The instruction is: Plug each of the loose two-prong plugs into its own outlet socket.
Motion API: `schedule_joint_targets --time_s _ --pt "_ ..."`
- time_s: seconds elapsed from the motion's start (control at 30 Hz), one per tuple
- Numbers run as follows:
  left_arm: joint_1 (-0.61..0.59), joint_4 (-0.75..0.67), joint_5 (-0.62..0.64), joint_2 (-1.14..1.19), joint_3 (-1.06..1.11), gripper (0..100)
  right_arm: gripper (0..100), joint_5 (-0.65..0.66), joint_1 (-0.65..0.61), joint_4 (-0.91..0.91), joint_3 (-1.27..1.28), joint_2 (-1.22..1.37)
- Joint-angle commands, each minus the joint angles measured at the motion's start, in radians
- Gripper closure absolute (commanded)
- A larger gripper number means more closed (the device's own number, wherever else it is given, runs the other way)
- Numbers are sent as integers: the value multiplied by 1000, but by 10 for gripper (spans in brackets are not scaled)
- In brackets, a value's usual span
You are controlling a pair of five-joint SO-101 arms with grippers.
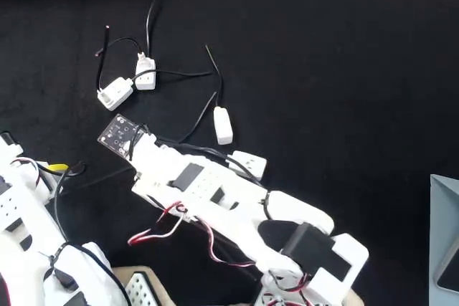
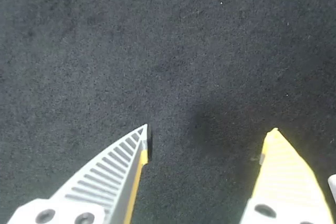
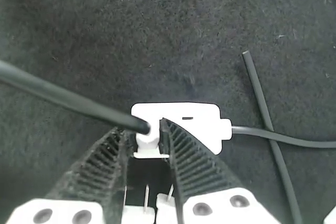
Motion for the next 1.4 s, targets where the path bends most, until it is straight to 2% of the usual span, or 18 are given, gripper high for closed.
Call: schedule_joint_targets --time_s 0.0,0.3,0.47,0.63,0.9,1.1,1.23,1.37 --pt "-10 -15 6 -21 -4 667 987 11 15 11 -2 28" --pt "-5 17 0 -21 -58 663 962 11 14 21 -8 -28" --pt "-10 207 -2 -21 -265 663 822 5 14 190 -33 -179" --pt "-10 396 -3 -21 -503 663 821 3 15 265 -28 -315" --pt "5 609 -3 -21 -812 663 822 3 54 422 47 -558" --pt "170 651 -3 -129 -918 663 822 6 247 470 127 -769" --pt "420 643 -3 -164 -865 663 822 12 405 470 186 -874" --pt "610 571 -43 -55 -746 662 822 72 516 470 239 -920"
